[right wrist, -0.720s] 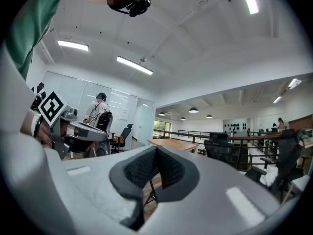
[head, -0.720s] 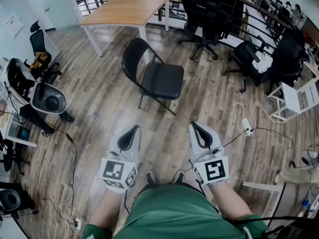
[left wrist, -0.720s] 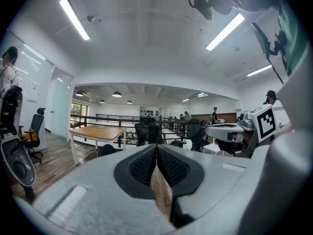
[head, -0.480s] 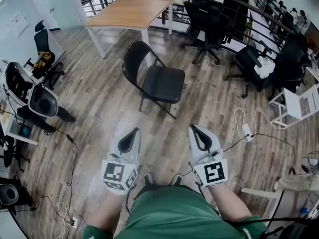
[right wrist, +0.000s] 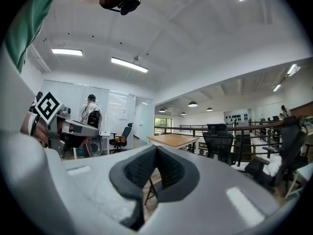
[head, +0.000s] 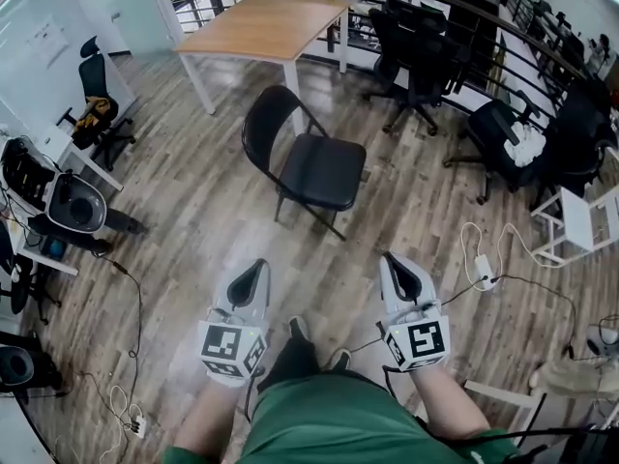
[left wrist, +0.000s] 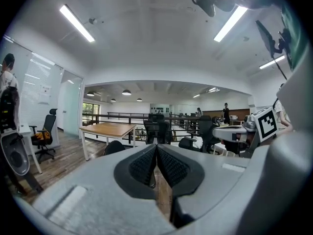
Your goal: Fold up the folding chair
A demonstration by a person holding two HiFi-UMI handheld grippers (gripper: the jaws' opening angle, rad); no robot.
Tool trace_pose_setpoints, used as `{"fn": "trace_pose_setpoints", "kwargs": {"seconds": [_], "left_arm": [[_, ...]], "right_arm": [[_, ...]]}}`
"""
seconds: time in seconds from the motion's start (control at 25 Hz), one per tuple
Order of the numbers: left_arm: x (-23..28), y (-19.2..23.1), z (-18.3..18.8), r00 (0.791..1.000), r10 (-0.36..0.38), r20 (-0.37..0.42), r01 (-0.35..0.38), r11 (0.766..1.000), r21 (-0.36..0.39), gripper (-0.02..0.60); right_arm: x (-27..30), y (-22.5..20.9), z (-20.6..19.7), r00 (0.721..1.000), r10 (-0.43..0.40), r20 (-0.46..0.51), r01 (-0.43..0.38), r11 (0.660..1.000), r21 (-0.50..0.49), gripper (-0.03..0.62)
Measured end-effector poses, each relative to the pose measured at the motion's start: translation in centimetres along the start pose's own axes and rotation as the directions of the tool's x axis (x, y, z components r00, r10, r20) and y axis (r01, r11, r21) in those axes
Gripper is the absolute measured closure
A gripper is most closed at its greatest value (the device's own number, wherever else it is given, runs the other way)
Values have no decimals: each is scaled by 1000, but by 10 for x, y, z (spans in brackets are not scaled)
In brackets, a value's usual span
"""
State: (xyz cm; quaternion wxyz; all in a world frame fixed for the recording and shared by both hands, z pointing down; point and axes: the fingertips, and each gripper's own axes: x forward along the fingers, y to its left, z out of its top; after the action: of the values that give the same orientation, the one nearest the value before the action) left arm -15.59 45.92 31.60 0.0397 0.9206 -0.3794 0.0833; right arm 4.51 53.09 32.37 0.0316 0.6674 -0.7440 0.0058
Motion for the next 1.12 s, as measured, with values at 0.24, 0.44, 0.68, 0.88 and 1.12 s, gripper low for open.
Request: {"fn": "trace_pose_setpoints", "kwargs": {"seconds": [0.24,0.44,0.68,0.88,1.12], "left_arm": [[47,32,-17,999,16,-35,-17,1000,-17,568],[105,81,-18,999,18,-43,-20,998,-57,568],[179,136,-8,999,-17,-43,13,997,-80,568],[222,166,-8,997,-52,-53,47,995,-88,568],[253,196,-18,995,-71,-71,62,990,-126,568]], "right_arm": [[38,-45,-29,997,-61,-50,63,997,45,591],[89,-72,-35,990,-104,-94,108,993,43,591],[161,-105,-25,979,-171,-111,177,983,48,591],[204,-113,-29,970,-194,-146,201,979,39,591],[241,-121,-37,958,-213,-193,226,973,49,591]]}}
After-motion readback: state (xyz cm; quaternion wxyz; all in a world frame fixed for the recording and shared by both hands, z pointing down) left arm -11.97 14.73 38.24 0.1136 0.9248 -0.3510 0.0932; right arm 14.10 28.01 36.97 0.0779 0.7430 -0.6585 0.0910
